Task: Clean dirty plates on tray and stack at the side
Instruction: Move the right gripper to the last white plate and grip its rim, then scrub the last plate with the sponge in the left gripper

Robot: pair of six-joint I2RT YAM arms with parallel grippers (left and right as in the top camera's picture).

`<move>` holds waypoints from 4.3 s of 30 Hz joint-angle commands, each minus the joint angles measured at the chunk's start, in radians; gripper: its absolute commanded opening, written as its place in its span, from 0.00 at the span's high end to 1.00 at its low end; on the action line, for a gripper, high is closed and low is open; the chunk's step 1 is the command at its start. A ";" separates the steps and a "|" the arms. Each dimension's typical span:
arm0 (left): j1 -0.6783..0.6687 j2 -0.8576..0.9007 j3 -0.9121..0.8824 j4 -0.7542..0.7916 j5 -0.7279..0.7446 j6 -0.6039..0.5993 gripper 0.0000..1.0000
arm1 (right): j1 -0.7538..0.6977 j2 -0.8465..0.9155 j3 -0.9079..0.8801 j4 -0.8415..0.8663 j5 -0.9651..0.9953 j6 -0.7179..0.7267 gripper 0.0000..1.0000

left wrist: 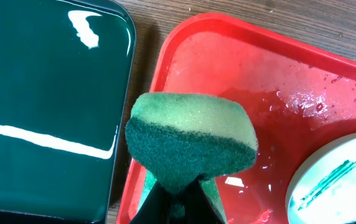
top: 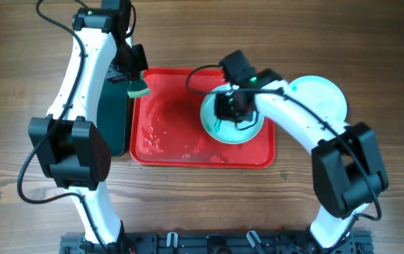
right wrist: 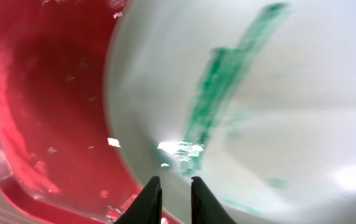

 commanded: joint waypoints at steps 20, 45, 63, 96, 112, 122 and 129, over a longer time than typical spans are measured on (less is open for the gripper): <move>-0.006 -0.008 0.018 0.016 0.008 -0.016 0.96 | -0.172 0.087 -0.051 -0.113 0.097 -0.256 0.96; -0.072 -0.006 -0.096 0.114 0.008 -0.009 0.96 | -0.028 0.245 0.041 0.235 -0.103 -0.042 0.96; -0.185 -0.005 -0.586 0.603 0.277 0.320 0.96 | -0.027 0.245 0.041 0.227 -0.103 -0.068 0.96; -0.193 -0.005 -0.586 0.807 0.472 0.203 0.96 | -0.026 0.245 0.041 0.222 -0.104 -0.070 0.96; -0.220 -0.006 -0.586 0.546 -0.036 0.165 0.96 | -0.026 0.245 0.041 0.223 -0.107 -0.072 0.96; -0.315 -0.006 -0.586 0.620 0.433 0.472 0.96 | -0.019 0.245 0.041 0.231 -0.107 -0.072 0.96; -0.299 -0.005 -0.586 0.715 0.228 0.251 0.96 | -0.019 0.246 0.041 0.239 -0.168 -0.064 0.96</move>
